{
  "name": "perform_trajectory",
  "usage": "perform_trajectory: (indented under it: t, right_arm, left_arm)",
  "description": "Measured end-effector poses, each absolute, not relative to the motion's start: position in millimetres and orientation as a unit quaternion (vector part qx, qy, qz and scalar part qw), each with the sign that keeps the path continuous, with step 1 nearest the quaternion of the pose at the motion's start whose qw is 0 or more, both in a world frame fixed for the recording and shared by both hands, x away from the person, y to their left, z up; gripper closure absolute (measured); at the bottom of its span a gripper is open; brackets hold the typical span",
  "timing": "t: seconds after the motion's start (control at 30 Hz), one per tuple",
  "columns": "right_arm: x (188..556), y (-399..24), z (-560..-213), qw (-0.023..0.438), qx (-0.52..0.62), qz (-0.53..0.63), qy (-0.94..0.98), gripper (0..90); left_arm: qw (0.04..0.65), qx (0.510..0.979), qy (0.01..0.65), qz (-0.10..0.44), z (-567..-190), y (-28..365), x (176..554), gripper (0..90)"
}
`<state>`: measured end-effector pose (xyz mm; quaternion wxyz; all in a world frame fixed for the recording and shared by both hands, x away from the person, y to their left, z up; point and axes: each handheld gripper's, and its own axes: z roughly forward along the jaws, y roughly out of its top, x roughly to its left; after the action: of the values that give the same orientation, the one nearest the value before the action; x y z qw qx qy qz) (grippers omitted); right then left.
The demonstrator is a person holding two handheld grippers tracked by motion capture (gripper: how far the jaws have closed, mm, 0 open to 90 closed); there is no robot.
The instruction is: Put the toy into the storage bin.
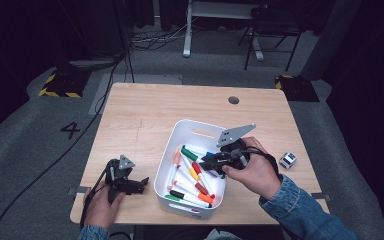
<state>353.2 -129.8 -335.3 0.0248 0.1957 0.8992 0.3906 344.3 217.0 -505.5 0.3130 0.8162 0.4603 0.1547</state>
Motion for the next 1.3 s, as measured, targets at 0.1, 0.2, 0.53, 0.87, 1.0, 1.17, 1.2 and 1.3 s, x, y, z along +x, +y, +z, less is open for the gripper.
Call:
perform_trajectory:
  t: [0.1, 0.2, 0.53, 0.87, 1.0, 1.17, 1.2, 1.3]
  right_arm:
    - [354, -129, -342, 0.029, 0.194, 0.375, 0.906, 77.1]
    - [353, -127, -347, 0.028, 0.192, 0.369, 0.909, 77.1]
    - [349, -117, -361, 0.033, 0.177, 0.336, 0.925, 77.1]
    - [348, -107, -370, 0.034, 0.170, 0.302, 0.937, 77.0]
    - [347, -105, -370, 0.038, 0.163, 0.295, 0.941, 76.9]
    - [345, -102, -371, 0.041, 0.156, 0.288, 0.944, 76.9]
    - [345, -101, -372, 0.040, 0.152, 0.288, 0.945, 76.9]
    - [345, -98, -375, 0.039, 0.147, 0.282, 0.947, 76.9]
  left_arm:
    - [0.313, 0.816, 0.460, 0.155, -505, 217, 344, 0.1]
    - [0.313, 0.816, 0.460, 0.155, -506, 217, 344, 0.1]
    - [0.313, 0.816, 0.461, 0.155, -506, 217, 344, 0.1]
    - [0.312, 0.816, 0.461, 0.157, -505, 217, 344, 0.1]
    - [0.313, 0.816, 0.461, 0.156, -505, 217, 344, 0.1]
    - [0.313, 0.816, 0.461, 0.156, -505, 217, 344, 0.1]
    - [0.313, 0.815, 0.461, 0.156, -505, 217, 344, 0.1]
    - [0.312, 0.815, 0.462, 0.156, -505, 217, 344, 0.1]
